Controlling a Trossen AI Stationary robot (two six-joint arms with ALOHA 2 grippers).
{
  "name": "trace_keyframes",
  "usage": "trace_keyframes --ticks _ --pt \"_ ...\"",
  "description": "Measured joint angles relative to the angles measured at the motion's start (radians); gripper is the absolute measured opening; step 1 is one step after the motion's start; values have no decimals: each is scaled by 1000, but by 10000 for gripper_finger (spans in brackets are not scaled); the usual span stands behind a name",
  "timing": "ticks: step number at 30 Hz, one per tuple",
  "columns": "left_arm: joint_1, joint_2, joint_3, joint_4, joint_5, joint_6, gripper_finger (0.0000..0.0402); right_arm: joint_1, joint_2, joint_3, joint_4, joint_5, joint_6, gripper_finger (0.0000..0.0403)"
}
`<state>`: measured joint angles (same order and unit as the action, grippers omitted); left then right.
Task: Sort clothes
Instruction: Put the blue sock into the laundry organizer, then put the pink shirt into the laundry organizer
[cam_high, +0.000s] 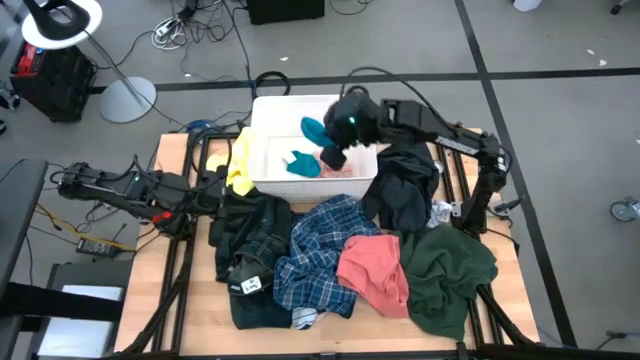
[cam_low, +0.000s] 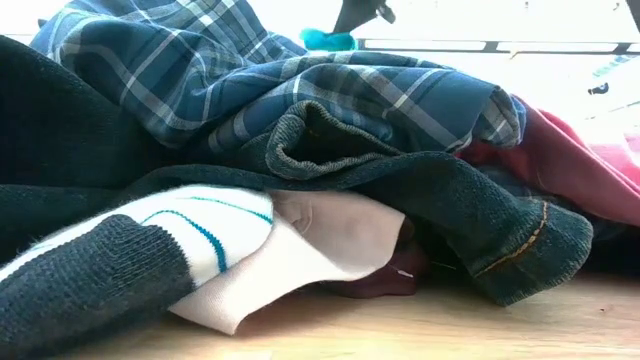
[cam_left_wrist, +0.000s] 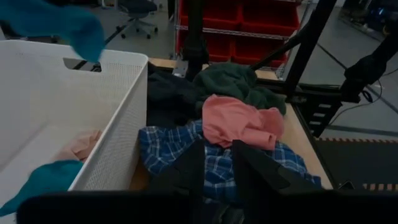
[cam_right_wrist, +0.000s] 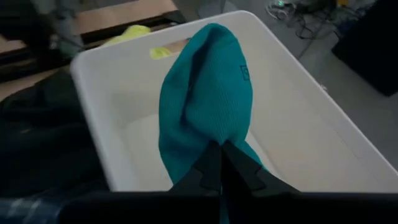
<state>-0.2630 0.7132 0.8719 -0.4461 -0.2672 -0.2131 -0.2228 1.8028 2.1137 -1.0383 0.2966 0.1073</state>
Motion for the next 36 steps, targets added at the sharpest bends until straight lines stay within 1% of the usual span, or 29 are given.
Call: trace_keyframes --ticks 4,8,15,20,24,26,28,31,33,36 --pt "0 0 0 -1 0 0 87 -64 25 -4 9 -3 -6 8" --pt "0 -1 0 -2 1 0 87 -106 33 -6 11 -14 37 21" --pt "0 -1 0 -3 2 0 87 -121 29 -6 6 -39 57 66" --pt "0 -1 0 -2 2 0 87 -108 10 -6 -65 -39 58 97" --pt "0 -1 0 -2 2 0 87 -77 -27 -6 -184 -40 121 111" --pt "0 -1 0 -2 2 0 87 -55 -52 -6 -237 -67 169 115" --pt "0 -1 0 -2 2 1 87 -21 -81 -6 -284 -90 217 117" --pt "0 -1 0 -2 2 1 87 50 -121 -6 -323 -95 289 115" --pt "0 -1 0 -1 2 1 87 110 -146 -6 -339 -79 338 115" --pt "0 -1 0 -1 2 1 87 212 -178 -6 -371 -10 420 115"
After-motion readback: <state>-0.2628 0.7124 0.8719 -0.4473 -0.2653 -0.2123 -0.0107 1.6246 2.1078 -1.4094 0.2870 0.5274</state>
